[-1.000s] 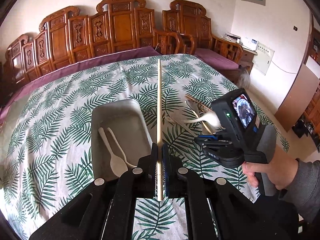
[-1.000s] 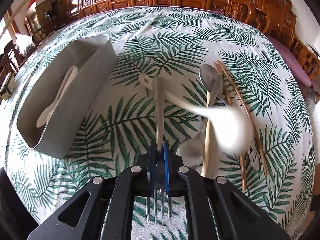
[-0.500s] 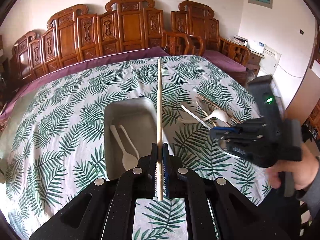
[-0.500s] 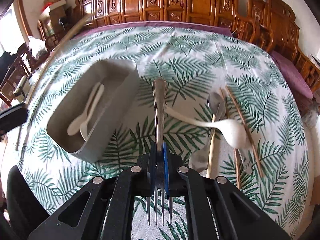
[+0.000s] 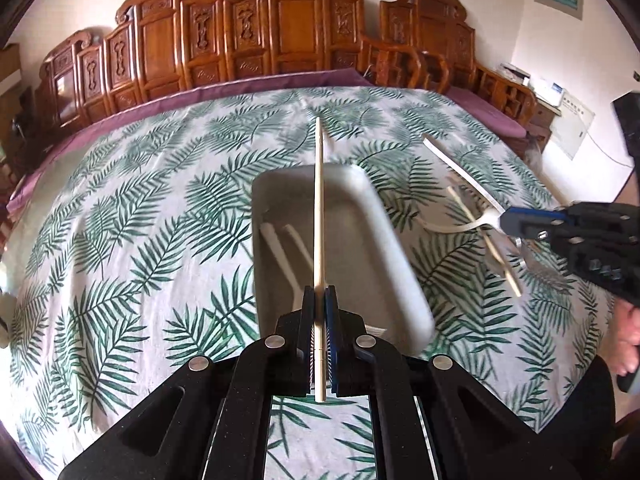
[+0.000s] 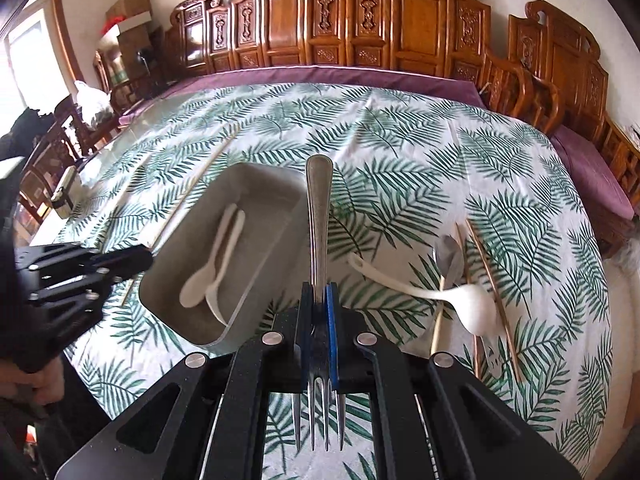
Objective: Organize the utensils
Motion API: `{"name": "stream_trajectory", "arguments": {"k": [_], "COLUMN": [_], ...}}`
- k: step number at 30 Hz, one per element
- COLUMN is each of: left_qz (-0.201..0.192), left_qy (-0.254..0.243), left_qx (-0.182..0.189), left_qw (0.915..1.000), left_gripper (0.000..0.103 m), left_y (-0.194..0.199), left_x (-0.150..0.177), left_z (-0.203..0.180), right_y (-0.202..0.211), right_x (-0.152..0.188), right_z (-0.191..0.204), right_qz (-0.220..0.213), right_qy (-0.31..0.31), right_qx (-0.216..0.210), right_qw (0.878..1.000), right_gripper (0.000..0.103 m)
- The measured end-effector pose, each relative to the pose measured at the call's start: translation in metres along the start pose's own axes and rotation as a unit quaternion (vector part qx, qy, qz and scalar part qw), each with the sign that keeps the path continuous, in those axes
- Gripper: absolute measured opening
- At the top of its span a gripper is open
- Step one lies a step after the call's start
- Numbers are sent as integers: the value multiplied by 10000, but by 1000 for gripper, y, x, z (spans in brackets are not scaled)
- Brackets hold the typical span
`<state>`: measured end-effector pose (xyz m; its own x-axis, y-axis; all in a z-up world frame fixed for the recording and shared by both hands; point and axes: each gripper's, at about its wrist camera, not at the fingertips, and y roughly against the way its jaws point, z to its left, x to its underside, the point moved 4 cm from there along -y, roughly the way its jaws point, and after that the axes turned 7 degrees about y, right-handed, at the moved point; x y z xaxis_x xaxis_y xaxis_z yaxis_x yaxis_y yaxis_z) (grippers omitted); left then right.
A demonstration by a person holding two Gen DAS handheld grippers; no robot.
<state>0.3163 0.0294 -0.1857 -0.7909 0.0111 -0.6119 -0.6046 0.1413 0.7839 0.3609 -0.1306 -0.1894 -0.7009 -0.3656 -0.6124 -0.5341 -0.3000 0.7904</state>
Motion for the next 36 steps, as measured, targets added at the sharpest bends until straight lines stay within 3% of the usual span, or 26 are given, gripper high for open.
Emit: {"name": "stream_trajectory", "arguments": {"k": [8, 19, 22, 26, 27, 30, 36], "left_qz": [105, -169, -296, -390, -413, -498, -614], "left_qy": [54, 152, 190, 241, 254, 286, 340], "left_qx": [13, 11, 3, -18, -40, -90, -187], "left_qw": [9999, 9997, 9994, 9989, 9988, 9983, 9974], "left_gripper": [5, 8, 23, 25, 32, 35, 60], "left_y": [-13, 6, 17, 29, 31, 39, 49], "left_x": [-2, -5, -6, -7, -8, -8, -6], "left_z": [7, 20, 29, 41, 44, 54, 69], "right_y": [0, -15, -25, -38, -40, -51, -68], "right_x": [-13, -29, -34, -40, -41, -44, -46], "right_z": [16, 38, 49, 61, 63, 72, 80], "right_qz": [-72, -59, -34, -10, -2, 46, 147], "right_qy": [42, 95, 74, -29, -49, -91, -208], "right_qx": [-126, -284, -351, -448, -465, -498, -516], "right_qw": [9999, 9995, 9994, 9990, 9989, 9987, 9983], "right_gripper": [8, 8, 8, 8, 8, 8, 8]}}
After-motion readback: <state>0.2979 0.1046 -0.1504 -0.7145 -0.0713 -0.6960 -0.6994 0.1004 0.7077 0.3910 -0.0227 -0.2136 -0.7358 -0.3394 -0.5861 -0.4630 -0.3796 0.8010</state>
